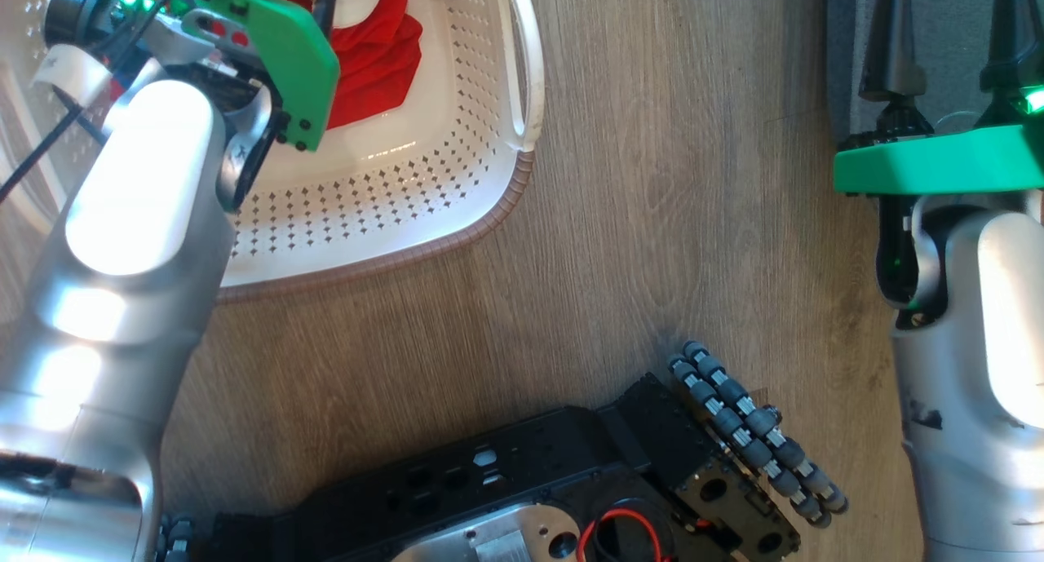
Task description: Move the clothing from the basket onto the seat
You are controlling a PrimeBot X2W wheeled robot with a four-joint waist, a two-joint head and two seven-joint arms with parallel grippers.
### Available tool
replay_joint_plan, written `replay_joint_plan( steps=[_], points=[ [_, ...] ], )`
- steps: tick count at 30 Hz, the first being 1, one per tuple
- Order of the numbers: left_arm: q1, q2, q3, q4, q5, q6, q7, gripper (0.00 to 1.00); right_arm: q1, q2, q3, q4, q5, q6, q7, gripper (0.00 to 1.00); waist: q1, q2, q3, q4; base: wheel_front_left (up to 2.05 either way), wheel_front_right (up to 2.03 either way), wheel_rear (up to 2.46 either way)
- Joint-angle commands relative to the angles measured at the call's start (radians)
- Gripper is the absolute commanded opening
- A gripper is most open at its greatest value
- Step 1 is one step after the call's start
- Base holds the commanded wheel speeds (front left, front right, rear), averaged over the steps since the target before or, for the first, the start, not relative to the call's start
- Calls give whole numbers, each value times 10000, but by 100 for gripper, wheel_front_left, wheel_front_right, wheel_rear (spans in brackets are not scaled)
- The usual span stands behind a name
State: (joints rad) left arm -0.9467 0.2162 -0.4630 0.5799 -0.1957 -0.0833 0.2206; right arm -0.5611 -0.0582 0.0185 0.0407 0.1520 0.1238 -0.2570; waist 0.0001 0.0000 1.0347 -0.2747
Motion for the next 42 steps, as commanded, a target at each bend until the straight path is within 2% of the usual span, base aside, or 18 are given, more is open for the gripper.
replay_joint_plan(
  steps=[1, 14, 21, 35, 36, 37, 38, 39, 40, 42],
  points=[
    [-28, 89, 253, -67, -84, 72, -147, 100, 594, 78, 126, -316, 6, 69, -47, 100, -1, 0, 10, 1, 0, 0, 0],
    [-765, -154, 243, 1578, -196, 259, -869, 100, 804, 79, 117, -400, 3, 69, -47, 100, -1, 0, 73, 16, 0, 0, 0],
    [-1119, -329, 216, 2321, -216, 546, -838, 100, 845, 79, 107, -402, 12, 69, -47, 100, -1, 0, 126, -37, 0, 0, 0],
    [-1679, -446, -42, 3481, -203, 573, -1087, 100, 890, 79, 233, -397, 137, 69, -47, 100, -1, 0, 236, -191, 0, 0, 0],
    [-1706, -466, -66, 3550, -202, 570, -1132, 50, 894, 79, 237, -398, 139, 69, -47, 100, -1, 0, 237, -196, 0, 0, 0],
    [-1735, -492, -90, 3613, -202, 565, -1191, 41, 898, 79, 238, -397, 141, 69, -47, 100, -1, 0, 239, -199, 0, 0, 0],
    [-1735, -492, -90, 3613, -202, 565, -1191, 41, 898, 79, 238, -397, 141, 69, -47, 100, -1, 0, 239, -199, 0, 0, 0],
    [-1761, -528, -103, 3677, -217, 558, -1251, 9, 901, 79, 236, -394, 144, 69, -47, 100, -1, 0, 236, -200, 0, 0, 0],
    [-1783, -574, -123, 3742, -235, 530, -1302, 0, 903, 79, 227, -385, 147, 69, -47, 100, -1, 0, 229, -197, 0, 0, 0],
    [-1820, -679, -164, 3837, -270, 477, -1455, 0, 898, 79, 193, -360, 151, 69, -47, 100, -1, 0, 194, -179, 0, 0, 0]
  ],
)
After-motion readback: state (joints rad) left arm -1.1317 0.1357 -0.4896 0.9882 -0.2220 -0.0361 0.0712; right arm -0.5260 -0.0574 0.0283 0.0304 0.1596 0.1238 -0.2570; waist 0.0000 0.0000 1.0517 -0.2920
